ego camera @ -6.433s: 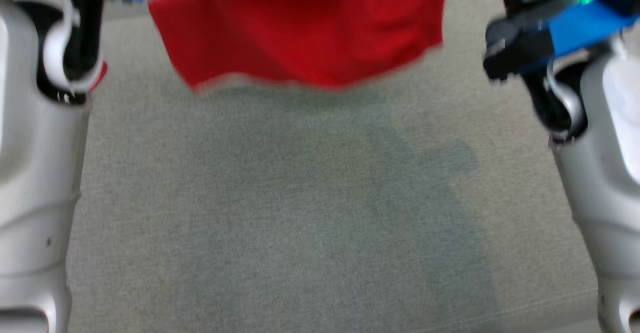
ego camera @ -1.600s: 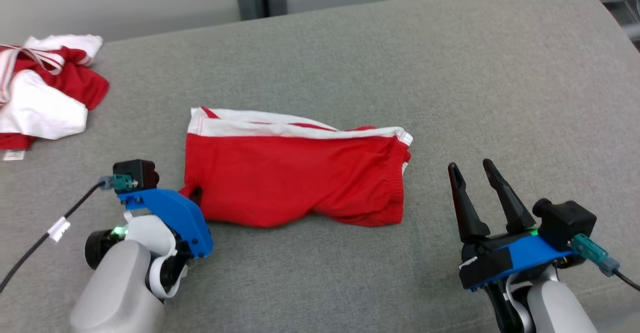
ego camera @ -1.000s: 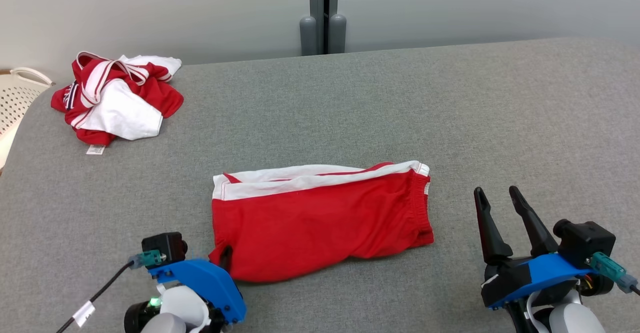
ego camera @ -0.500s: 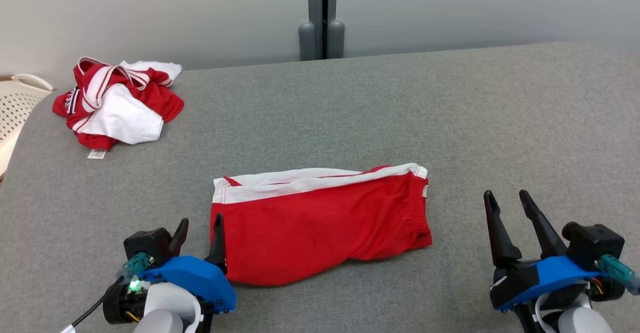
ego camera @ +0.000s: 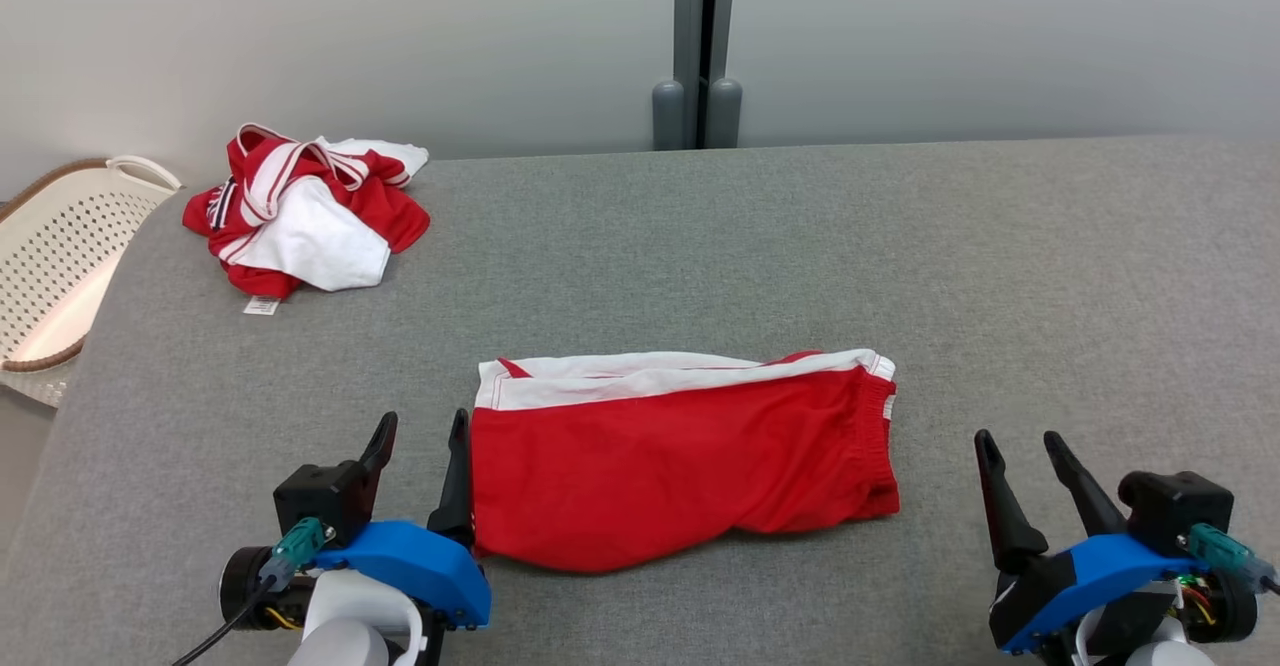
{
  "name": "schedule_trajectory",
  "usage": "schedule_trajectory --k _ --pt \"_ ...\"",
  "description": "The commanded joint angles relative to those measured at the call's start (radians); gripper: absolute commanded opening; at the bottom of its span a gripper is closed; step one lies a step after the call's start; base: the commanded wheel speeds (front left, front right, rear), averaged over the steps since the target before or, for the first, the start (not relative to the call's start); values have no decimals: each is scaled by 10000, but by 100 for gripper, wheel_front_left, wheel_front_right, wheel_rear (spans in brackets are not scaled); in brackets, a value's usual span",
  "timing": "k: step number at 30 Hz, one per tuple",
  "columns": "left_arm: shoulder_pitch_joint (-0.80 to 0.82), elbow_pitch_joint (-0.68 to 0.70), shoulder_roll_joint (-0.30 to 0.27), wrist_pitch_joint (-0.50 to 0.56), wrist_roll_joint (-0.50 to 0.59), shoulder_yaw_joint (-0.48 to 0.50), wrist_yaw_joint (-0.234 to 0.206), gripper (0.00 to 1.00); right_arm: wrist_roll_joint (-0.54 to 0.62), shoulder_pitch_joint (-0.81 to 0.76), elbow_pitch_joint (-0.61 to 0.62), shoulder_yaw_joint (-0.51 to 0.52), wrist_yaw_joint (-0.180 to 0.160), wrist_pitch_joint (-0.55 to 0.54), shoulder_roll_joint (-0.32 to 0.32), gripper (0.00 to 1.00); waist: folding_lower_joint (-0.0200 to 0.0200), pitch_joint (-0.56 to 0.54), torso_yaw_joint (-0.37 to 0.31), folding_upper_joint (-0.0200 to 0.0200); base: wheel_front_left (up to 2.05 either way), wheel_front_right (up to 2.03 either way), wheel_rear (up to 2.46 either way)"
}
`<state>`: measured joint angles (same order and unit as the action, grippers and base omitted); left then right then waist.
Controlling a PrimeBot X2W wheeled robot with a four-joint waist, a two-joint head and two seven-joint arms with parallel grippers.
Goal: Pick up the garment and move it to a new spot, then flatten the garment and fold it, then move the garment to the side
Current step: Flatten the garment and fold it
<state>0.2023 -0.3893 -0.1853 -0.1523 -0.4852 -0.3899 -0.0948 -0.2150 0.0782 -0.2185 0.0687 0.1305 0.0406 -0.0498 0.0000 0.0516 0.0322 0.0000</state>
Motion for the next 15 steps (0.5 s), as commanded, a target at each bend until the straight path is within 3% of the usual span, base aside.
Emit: schedule_trajectory --k 1,7,15 --pt "-43 9 -29 -118 2 52 -11 100 -41 94 -137 -10 5 -166 -14 100 0 -2 74 0 0 0 0" --pt "-53 -112 112 -319 -12 33 -151 100 445 1011 -765 -240 5 -1132 -12 100 0 84 467 0 0 0 0" --pt "155 -280 285 -548 -41 -14 -189 100 1007 2379 -2669 -83 5 -2633 -117 100 0 298 1156 0 0 0 0"
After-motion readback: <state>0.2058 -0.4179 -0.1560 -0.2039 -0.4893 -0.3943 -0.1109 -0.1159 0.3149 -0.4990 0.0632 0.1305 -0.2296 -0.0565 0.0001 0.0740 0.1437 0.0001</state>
